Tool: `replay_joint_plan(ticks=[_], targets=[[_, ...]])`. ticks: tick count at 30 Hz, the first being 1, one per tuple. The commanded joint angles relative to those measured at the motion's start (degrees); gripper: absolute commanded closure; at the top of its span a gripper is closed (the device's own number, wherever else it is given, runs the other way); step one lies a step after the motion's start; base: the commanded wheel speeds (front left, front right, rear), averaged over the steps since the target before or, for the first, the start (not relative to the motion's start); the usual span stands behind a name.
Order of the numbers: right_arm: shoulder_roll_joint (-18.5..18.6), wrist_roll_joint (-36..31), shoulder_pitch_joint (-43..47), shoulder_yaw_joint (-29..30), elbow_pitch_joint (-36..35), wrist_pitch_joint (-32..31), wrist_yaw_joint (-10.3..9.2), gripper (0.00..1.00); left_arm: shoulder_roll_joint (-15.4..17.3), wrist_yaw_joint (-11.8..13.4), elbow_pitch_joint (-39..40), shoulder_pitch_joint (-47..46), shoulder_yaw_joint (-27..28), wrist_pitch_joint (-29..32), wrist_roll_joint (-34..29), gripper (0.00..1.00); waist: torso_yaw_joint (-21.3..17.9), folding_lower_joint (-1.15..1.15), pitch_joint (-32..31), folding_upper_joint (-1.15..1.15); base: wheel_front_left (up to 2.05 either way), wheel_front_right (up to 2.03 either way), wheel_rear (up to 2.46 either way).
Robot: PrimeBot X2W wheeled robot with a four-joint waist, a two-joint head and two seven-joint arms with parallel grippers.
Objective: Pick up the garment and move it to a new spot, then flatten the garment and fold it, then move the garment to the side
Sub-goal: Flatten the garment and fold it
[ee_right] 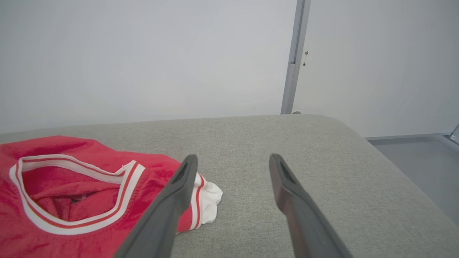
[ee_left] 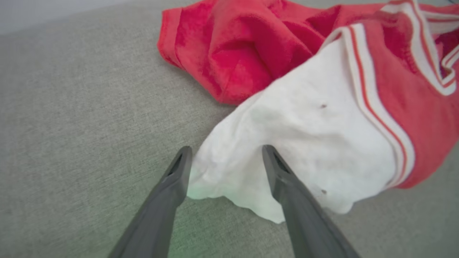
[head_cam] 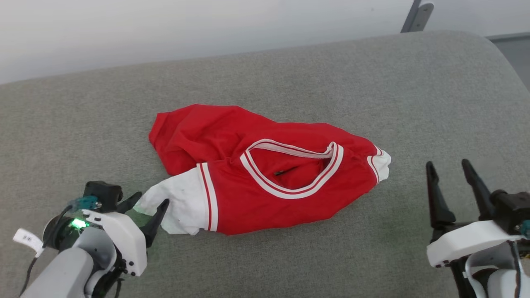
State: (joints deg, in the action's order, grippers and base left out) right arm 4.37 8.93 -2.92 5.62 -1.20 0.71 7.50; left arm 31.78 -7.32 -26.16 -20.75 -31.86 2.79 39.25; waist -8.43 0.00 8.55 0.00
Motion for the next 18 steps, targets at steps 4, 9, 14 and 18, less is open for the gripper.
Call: replay_joint_plan(ticks=[4, 9, 14, 18], targets=[[-0.68, 0.83, 0.88, -1.74, -0.38, 0.65, -0.01, 0.00, 0.28, -0.16, -3.03, -3.38, -2.13, 3.14, 1.68, 0.00, -0.82, 0.00, 0.94, 0.00, 0.00, 0.00, 0.00], [-1.20, 1.31, 0.84, -2.64, -0.15, 1.26, -0.01, 0.00, 0.12, -0.17, -4.68, -6.26, -4.55, 6.55, 4.67, 1.00, -1.23, 0.00, 1.48, 0.00, 0.00, 0.00, 0.00], [-1.39, 1.27, 0.66, -2.29, 0.29, 1.54, -0.01, 0.00, 0.91, -0.17, -4.25, -9.04, -6.41, 10.43, 8.79, 1.00, -1.04, 0.00, 1.67, 0.00, 0.00, 0.00, 0.00], [-1.41, 1.17, 0.45, -1.96, 0.36, 1.77, -0.01, 0.00, 2.15, -0.17, -3.84, -11.38, -6.98, 11.95, 9.98, 1.00, -0.80, 0.00, 1.81, 0.00, 0.00, 0.00, 0.00]])
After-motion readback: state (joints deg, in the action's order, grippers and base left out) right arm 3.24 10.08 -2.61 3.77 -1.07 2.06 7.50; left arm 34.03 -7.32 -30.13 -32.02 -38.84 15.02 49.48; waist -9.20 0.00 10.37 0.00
